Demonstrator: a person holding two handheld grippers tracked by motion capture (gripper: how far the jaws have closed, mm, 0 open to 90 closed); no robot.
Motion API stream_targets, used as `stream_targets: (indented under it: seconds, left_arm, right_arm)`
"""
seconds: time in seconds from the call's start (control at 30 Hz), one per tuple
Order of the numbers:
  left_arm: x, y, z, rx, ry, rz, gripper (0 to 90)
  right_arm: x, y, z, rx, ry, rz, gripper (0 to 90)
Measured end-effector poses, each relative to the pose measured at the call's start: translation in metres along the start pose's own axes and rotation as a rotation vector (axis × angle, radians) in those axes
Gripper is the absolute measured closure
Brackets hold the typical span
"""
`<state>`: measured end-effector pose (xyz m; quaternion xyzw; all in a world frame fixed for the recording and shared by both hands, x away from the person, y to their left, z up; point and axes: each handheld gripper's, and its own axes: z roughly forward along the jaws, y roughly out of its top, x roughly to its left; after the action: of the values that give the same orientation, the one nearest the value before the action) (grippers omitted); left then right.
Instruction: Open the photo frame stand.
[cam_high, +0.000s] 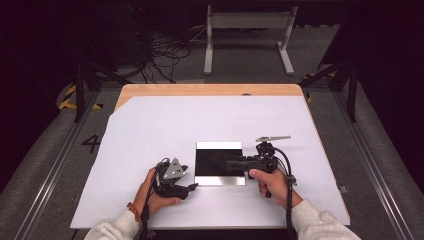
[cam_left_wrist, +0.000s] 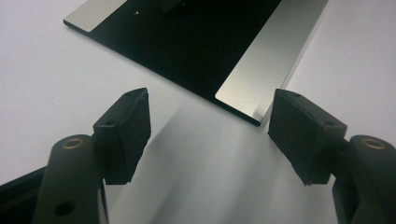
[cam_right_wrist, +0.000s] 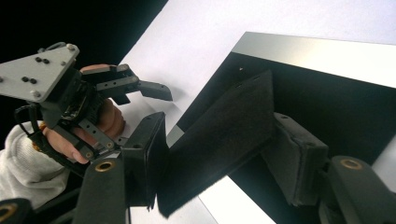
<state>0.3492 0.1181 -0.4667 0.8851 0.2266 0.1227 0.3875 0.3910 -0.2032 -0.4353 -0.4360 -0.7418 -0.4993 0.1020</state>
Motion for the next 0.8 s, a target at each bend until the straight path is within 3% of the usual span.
stream_targets:
  seconds: [0.47, 0.8]
  left_arm:
    - [0.0006, 0.0005, -0.0009, -0.01, -0.007, -0.015, 28.4]
    - [0.0087, 0.0004, -0.0029, -0.025, -0.026, -0.078, 24.3]
  right_arm:
    - [0.0007, -0.0033, 0.0017, 0.022, -0.02, -0.036, 47.4]
    - [0.002, -0.0058, 0.0007, 0.022, -0.029, -0.102, 49.3]
